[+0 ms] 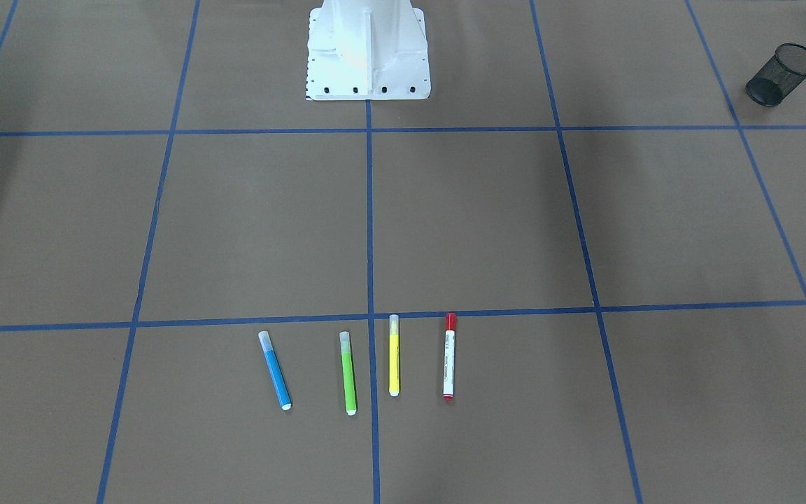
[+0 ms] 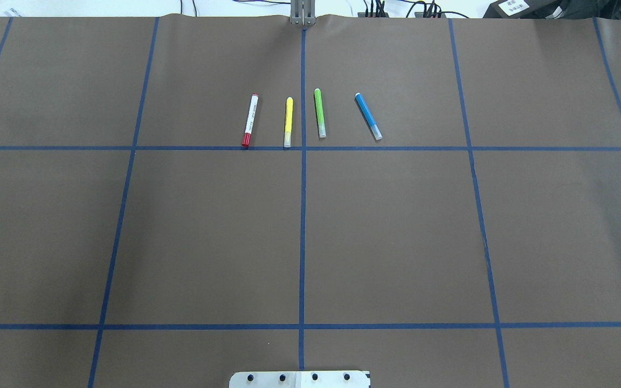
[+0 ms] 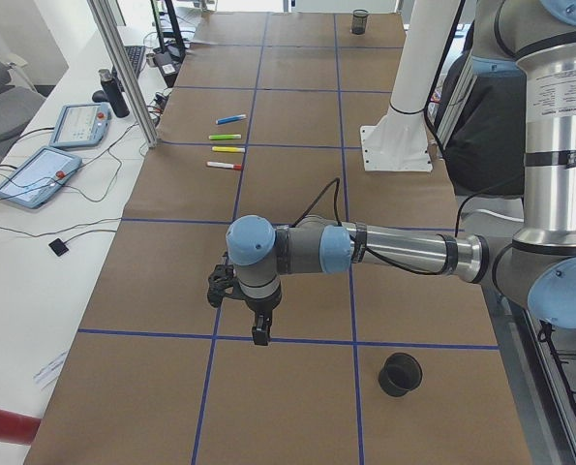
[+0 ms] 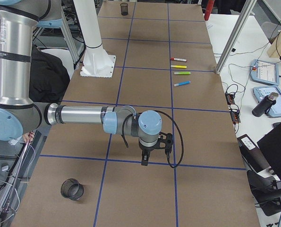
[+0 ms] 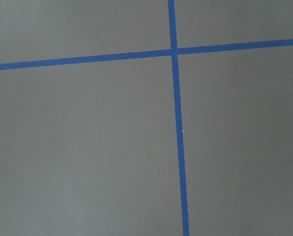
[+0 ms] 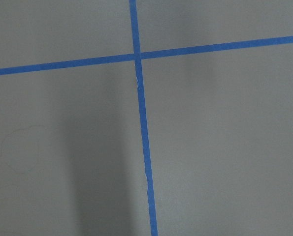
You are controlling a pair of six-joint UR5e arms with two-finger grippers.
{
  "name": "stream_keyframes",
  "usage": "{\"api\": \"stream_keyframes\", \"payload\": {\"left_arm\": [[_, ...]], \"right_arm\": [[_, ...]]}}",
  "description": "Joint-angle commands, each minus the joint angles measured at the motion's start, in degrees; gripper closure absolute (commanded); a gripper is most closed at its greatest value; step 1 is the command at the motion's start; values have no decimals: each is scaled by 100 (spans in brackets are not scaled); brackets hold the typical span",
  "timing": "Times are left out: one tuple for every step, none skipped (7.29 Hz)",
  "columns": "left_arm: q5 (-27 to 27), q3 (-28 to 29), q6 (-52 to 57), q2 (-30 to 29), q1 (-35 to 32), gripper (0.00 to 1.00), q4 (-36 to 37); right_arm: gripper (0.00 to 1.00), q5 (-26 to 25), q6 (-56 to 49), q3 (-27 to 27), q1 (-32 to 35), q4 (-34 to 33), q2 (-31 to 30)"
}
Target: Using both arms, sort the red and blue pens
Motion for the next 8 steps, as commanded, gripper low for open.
{"api": "stream_keyframes", "payload": {"left_arm": [[0, 0, 0, 0, 0, 0, 9], [0, 0, 0, 9, 0, 0, 9], [0, 0, 0, 9, 0, 0, 9], [0, 0, 0, 9, 0, 0, 0], [0, 0, 0, 9, 9, 0, 0], [0, 0, -61, -78, 18, 0, 9], [113, 9, -79, -436, 61, 0, 96], [227, 9, -88, -692, 279, 0, 105]], "right_arm": [[0, 9, -4, 13, 0, 9, -5], [0, 9, -4, 13, 0, 0, 4], [0, 0, -13, 13, 0, 9, 12], [0, 9, -4, 22, 0, 9, 13], [0, 18, -4, 22, 0, 9, 21], [0, 9, -4, 22, 0, 9, 47], [0, 0, -4, 39, -9, 9, 83], [0, 0, -4, 39, -9, 0, 205]]}}
